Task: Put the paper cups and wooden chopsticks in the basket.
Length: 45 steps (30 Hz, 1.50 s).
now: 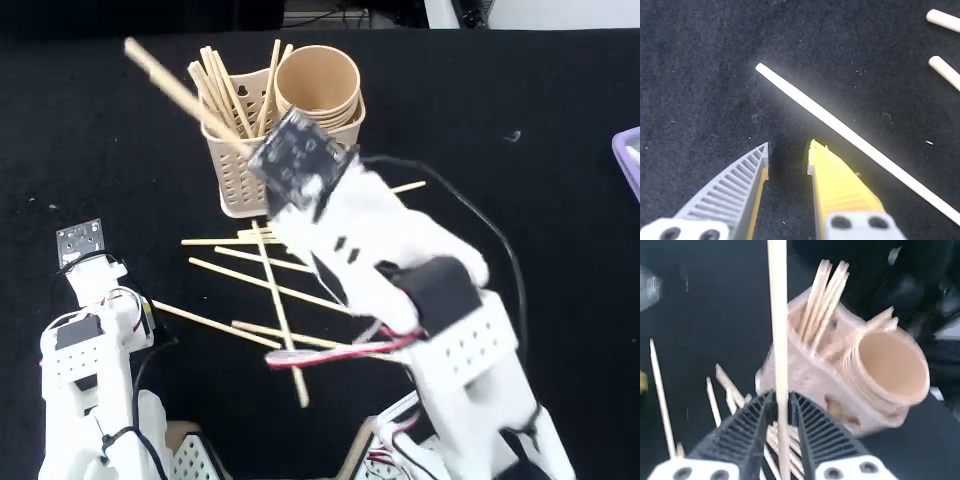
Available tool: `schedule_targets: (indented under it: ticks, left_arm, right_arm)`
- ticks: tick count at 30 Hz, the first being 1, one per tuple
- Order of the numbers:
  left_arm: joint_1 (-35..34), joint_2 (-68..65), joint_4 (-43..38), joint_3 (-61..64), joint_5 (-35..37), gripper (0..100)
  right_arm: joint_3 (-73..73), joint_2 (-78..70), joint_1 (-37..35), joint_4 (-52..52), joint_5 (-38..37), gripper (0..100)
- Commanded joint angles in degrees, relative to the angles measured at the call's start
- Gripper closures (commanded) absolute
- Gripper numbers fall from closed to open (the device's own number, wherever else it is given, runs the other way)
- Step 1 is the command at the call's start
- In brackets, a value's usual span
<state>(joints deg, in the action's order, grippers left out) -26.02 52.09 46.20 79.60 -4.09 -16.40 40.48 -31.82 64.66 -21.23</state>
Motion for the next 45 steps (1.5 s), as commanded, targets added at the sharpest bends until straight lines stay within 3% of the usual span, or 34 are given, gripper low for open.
schedule_targets:
  ticks: [1,5,11,19,24,29,36,38,42,45]
  left_arm:
    - [0.7,1.0,-0.9,-0.4,0.1,86]
    - [0.7,1.0,-0.9,-0.4,0.1,86]
    - [0.7,1.0,-0.9,-0.4,0.1,86]
    - [0.7,1.0,-0.9,-0.4,0.1,86]
    - [0.7,1.0,-0.9,-0.4,0.1,86]
    - [0.7,1.0,-0.9,-0.4,0.1,86]
    - [0.7,1.0,-0.9,-0.4,0.1,86]
    - [0.7,1.0,-0.9,-0.4,0.1,86]
    - [0.7,1.0,-0.9,-0.4,0.1,86]
    - [0.7,1.0,-0.9,-0.4,0.1,86]
  right_arm:
    - [2.9,-3.3,-0.3,-15.2,5.5,98.8]
    - [2.9,-9.4,-0.2,-29.2,13.1,98.8]
    - [3.3,-21.3,1.1,-48.5,16.3,98.7]
    - [2.9,-30.2,1.1,-57.9,16.2,98.7]
    - [3.3,-31.7,1.9,-52.0,16.2,97.9]
    - [2.9,-31.3,2.3,-47.1,17.2,84.9]
    - [3.3,-22.8,2.3,-43.8,17.8,88.5]
    - [2.9,-17.6,2.0,-36.7,17.8,88.8]
    - [-0.6,-8.6,1.9,-11.7,17.3,88.8]
    - [-7.1,-6.1,1.8,-0.2,11.8,88.7]
